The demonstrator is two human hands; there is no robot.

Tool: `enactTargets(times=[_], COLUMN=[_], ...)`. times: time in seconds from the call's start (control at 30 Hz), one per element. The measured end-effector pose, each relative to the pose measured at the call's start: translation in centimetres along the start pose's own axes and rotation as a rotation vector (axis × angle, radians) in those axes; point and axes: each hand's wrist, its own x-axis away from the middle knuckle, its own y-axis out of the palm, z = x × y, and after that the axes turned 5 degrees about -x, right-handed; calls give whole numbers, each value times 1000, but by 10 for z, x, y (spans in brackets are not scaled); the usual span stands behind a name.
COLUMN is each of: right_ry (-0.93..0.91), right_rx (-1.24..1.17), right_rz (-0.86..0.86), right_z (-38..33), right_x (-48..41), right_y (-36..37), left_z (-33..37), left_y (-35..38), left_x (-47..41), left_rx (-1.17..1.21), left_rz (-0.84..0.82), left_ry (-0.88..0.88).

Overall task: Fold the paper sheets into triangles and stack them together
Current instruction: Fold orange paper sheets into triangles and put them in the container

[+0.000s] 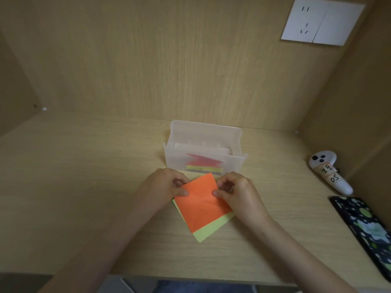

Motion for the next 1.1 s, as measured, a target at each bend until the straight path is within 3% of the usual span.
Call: enactTargets(times=[0.23,0.33,0.43,0.6,0.73,0.87,0.97,1.1], right_ry=[-14,27,61,64,-157,-396,-441,-404], right_rx=[-28,-194,-425,-577,-385,-104,15,-41], right_rz=[65,29,-31,-53,-45,-264,-332,-283], right_z=[-1,-5,-14,-24,-26,-24,-19,-20], right_x=[0,-5,-8,-12,-7,-1,2,3], right_y=[-2,-8,-16,-21,-25,-32,-29,-26], left_z=[-1,3,14,23,23,19,19,21], left_y=[4,2,-2,-4,-7,-12,-13,-14], left_x=[3,5,10,10,10,12,14,17], left_rx=[-19,-49,51,375,489,624,662,686], left_rz=[201,241,219,81,25,-30,-39,-68], left_ry=[59,96,87,33,-20,-77,-86,-91])
